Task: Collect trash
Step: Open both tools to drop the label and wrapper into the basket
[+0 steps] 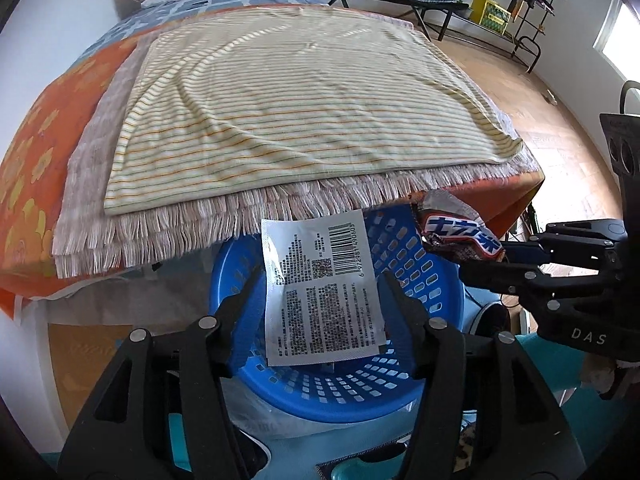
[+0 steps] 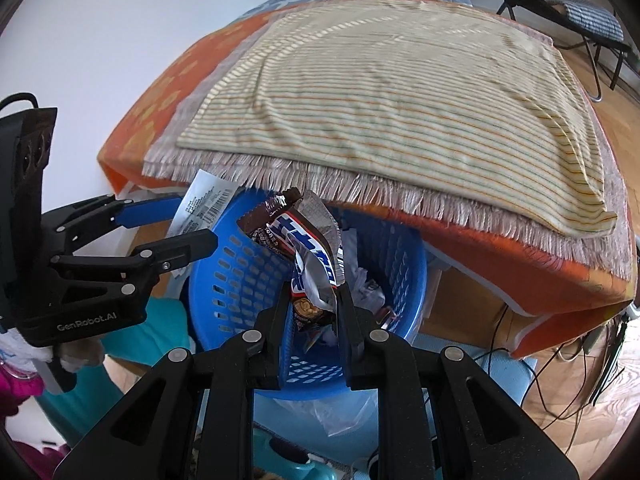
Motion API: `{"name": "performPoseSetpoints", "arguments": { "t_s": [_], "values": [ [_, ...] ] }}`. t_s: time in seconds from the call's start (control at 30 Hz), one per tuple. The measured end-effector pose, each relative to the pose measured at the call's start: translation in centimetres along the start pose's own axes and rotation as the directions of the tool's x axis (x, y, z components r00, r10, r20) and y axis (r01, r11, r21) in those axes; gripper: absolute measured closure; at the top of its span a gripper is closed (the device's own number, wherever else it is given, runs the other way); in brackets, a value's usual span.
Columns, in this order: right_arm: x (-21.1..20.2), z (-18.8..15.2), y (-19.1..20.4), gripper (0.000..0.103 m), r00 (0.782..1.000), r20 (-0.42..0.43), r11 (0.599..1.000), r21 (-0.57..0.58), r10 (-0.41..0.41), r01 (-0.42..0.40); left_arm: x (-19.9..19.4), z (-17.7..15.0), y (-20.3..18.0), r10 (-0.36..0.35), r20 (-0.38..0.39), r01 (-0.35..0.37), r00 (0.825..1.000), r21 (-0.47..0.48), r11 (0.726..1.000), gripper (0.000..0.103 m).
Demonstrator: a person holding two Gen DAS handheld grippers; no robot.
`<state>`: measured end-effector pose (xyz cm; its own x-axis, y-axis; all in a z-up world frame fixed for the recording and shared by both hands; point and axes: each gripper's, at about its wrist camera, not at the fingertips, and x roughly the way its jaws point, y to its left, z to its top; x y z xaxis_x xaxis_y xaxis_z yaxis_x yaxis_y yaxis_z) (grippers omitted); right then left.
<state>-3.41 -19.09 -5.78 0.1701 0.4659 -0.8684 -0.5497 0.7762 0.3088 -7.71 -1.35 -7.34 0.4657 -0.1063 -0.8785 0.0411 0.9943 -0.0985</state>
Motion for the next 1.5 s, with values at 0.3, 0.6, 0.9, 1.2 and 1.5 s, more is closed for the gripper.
{"name": "performPoseSetpoints", "arguments": {
  "t_s": [0.3, 0.6, 0.9, 1.2, 1.5],
  "values": [
    [0.1, 0.0, 0.4, 0.067, 1.0, -0.007, 1.0, -0.013, -0.022, 0.022, 0.6, -0.3, 0.2, 0.001, -0.032, -0.001, 0.999, -0.005, 1.0, 0.041],
    [0.4, 0.0, 0.3, 0.067, 1.0, -0.015, 1.0, -0.004, -0.022, 0.022, 0.6, -0.5, 0.5, -0.004, -0.039, 0.003, 0.999, -0.017, 1.0, 0.04],
    [0.1, 0.1, -0.1, 0.064, 0.999, -0.008, 0.999, 0.008, -0.033, 0.033, 0.6, -0.4, 0.5, 0.004, -0.033, -0.005, 0.999, -0.017, 1.0, 0.034],
    [-0.7, 0.5, -0.6, 0.051, 0.998, 0.027, 0.998, 0.023, -0.054, 0.053, -0.7, 0.4, 0.3, 0.015, 0.019, -0.014, 1.0, -0.025, 1.0, 0.034],
    [-2.0, 1.4, -0.9, 0.044, 0.993, 0.09, 0.996, 0.026, -0.082, 0.08, -2.7, 2.3, 0.4, 0.024, 0.106, -0.02, 0.994, -0.043, 0.999, 0.028]
  ]
}}
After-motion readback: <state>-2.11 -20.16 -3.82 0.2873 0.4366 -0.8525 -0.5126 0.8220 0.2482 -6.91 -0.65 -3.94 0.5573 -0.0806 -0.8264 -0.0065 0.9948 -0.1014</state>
